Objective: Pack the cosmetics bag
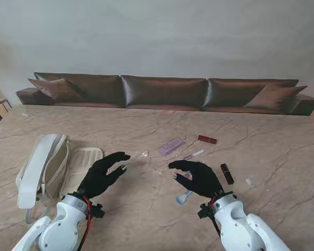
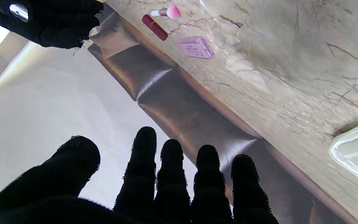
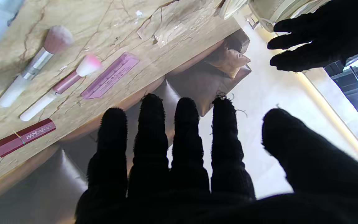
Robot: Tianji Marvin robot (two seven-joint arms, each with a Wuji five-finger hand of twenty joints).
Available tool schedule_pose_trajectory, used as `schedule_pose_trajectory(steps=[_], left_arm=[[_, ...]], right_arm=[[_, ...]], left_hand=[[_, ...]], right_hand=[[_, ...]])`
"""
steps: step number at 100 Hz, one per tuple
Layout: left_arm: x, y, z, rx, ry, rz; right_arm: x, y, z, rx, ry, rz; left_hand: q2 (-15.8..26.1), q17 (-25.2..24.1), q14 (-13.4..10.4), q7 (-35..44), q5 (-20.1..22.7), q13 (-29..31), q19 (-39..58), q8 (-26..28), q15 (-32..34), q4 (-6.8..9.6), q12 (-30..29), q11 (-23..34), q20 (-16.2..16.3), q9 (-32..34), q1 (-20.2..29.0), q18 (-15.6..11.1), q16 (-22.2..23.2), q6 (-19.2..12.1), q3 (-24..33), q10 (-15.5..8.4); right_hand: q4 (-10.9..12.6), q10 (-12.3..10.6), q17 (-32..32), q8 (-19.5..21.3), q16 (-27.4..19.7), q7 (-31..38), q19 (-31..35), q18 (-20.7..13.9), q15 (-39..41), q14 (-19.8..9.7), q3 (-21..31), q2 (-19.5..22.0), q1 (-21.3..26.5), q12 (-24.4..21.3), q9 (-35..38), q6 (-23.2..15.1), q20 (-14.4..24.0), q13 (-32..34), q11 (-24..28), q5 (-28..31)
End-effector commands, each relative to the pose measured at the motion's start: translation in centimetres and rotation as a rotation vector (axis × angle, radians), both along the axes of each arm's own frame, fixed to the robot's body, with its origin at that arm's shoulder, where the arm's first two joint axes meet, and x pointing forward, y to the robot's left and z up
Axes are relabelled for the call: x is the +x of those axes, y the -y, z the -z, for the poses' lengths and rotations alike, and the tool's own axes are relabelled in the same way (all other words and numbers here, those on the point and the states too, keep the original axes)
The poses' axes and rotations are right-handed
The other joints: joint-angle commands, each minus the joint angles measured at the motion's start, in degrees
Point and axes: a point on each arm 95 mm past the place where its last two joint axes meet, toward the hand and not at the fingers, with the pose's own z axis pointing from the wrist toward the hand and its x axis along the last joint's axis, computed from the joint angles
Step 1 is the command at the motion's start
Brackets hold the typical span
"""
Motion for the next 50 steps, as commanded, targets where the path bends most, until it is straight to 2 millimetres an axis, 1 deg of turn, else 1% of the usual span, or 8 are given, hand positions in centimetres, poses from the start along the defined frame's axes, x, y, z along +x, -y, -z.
schedule_pose_trajectory(steps=[1, 26, 44, 50], left_arm=[[-0.1, 0.2, 0.3, 0.007, -0.016, 0.007], [0.2, 0.1, -0.1, 0.031, -0.023, 0.016], [0.4, -0.4, -1.2, 0.069, -0.006, -0.007], [0.5, -0.7, -1.6, 0.091, -0.013, -0.033]], right_arm=[[0.1, -0.1, 0.0, 0.002, -0.004, -0.001], [0.0, -0.2, 0.1, 0.007, -0.011, 0.002], [-0.1, 0.1, -0.4, 0.001, -0.006, 0.004], [0.0, 0.3, -0.5, -0.004, -0.002, 0.004]], left_hand=[[-0.38, -0.44, -0.93, -0.83, -1.34, -0.62, 0.31, -0.47, -0.22, 0.49, -0.36, -0.87, 0.23, -2.0, -2.28, -1.69, 0.22, -0.16, -0.67, -0.1], [-0.7, -0.44, -1.05, -0.56, -1.07, -0.49, 0.22, -0.35, -0.19, 0.45, -0.29, -0.83, 0.13, -1.85, -1.71, -1.79, 0.25, -0.02, -0.5, -0.17], [-1.53, -0.51, -0.87, -0.36, -0.9, -0.42, 0.1, -0.26, -0.13, 0.48, -0.22, -0.66, 0.05, -1.66, -0.76, -1.98, 0.27, 0.17, 0.28, 0.08], [-2.21, -0.71, -0.95, -0.18, -0.64, -0.42, 0.12, -0.18, -0.03, 0.43, -0.18, -0.55, 0.07, -1.55, -0.15, -2.47, 0.33, 0.21, 1.05, 0.02]], right_hand=[[0.54, 0.2, -0.49, 0.35, -0.15, -0.02, 0.19, -0.42, 0.35, -1.5, -0.37, 1.12, -2.42, -0.13, -2.56, 0.33, -0.04, -1.18, -0.71, -1.47], [0.53, 0.12, -0.86, 0.43, 0.05, 0.0, 0.4, 0.43, 0.47, -1.4, -0.44, 1.19, -2.37, -0.02, -2.62, 0.21, 0.05, -1.18, -0.47, -1.51], [0.55, 0.22, -0.92, 0.49, 0.13, 0.07, 0.53, 0.61, 0.44, -1.37, -0.51, 1.24, -2.31, -0.04, -2.69, 0.23, 0.16, -1.18, -0.49, -1.47], [0.54, 0.22, -0.86, 0.49, 0.16, 0.07, 0.58, 0.58, 0.47, -1.45, -0.48, 1.24, -2.34, -0.03, -2.62, 0.14, 0.19, -1.07, -0.46, -1.44]])
